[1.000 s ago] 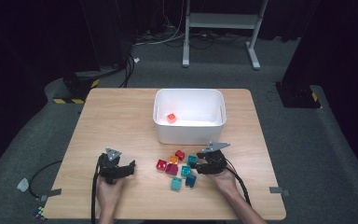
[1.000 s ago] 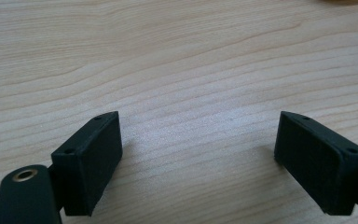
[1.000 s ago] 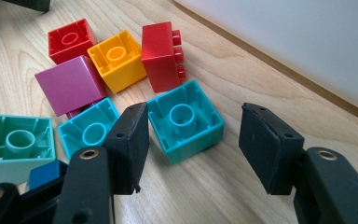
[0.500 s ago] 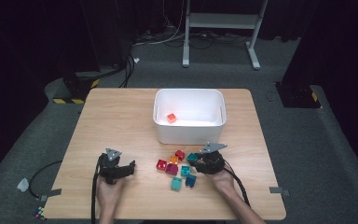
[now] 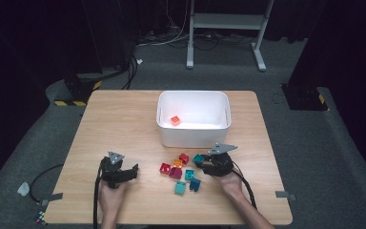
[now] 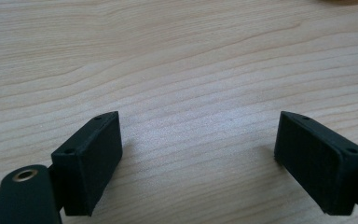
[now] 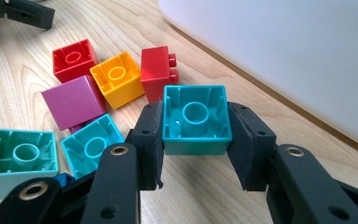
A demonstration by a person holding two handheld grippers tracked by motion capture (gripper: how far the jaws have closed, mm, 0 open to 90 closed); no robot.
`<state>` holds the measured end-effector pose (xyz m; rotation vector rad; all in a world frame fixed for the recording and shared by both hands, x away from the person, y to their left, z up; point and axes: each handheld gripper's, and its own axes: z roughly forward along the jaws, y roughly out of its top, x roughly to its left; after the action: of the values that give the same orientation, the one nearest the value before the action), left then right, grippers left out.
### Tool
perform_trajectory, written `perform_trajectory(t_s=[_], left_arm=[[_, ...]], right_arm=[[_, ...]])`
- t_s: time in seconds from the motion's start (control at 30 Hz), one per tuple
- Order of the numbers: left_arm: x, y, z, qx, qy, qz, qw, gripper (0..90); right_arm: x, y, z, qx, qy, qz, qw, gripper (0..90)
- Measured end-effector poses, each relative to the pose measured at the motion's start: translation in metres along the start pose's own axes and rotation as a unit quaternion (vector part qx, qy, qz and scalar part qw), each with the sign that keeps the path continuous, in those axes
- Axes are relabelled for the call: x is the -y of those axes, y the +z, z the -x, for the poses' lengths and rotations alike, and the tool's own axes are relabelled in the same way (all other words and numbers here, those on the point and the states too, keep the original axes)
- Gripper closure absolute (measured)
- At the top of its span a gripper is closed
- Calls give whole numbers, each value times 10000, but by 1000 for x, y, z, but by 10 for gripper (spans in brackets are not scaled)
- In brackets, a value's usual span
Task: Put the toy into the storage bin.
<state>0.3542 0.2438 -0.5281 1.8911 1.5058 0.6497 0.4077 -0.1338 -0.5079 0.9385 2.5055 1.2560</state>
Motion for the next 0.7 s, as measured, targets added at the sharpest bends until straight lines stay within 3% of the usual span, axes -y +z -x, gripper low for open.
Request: perform_trajectory(t_s=[0.27, 0.7], left_arm=[[0, 0, 0, 1, 0, -3, 10000, 151], [0, 0, 0, 2, -1, -3, 10000, 151]], right_arm=[[-2, -7, 2, -89, 114, 52, 9999, 585], [-11, -26, 6, -83, 56, 177, 9998, 585]])
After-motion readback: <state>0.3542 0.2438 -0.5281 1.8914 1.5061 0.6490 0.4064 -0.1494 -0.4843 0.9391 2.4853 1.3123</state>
